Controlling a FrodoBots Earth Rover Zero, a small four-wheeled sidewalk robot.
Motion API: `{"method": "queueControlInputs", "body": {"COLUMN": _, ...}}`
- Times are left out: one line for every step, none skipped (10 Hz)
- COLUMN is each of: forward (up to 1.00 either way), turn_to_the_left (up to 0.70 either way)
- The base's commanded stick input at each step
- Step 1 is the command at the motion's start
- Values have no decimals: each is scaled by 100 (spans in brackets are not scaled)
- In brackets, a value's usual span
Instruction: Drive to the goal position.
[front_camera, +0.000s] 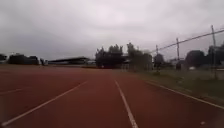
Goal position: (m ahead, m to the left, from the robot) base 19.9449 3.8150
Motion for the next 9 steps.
{"method": "queueControlInputs", "body": {"forward": 70, "turn_to_the_left": 0}}
{"method": "queueControlInputs", "body": {"forward": 70, "turn_to_the_left": 0}}
{"method": "queueControlInputs", "body": {"forward": 70, "turn_to_the_left": 0}}
{"method": "queueControlInputs", "body": {"forward": 70, "turn_to_the_left": 0}}
{"method": "queueControlInputs", "body": {"forward": 70, "turn_to_the_left": 0}}
{"method": "queueControlInputs", "body": {"forward": 70, "turn_to_the_left": 0}}
{"method": "queueControlInputs", "body": {"forward": 70, "turn_to_the_left": 0}}
{"method": "queueControlInputs", "body": {"forward": 70, "turn_to_the_left": 0}}
{"method": "queueControlInputs", "body": {"forward": 70, "turn_to_the_left": 0}}
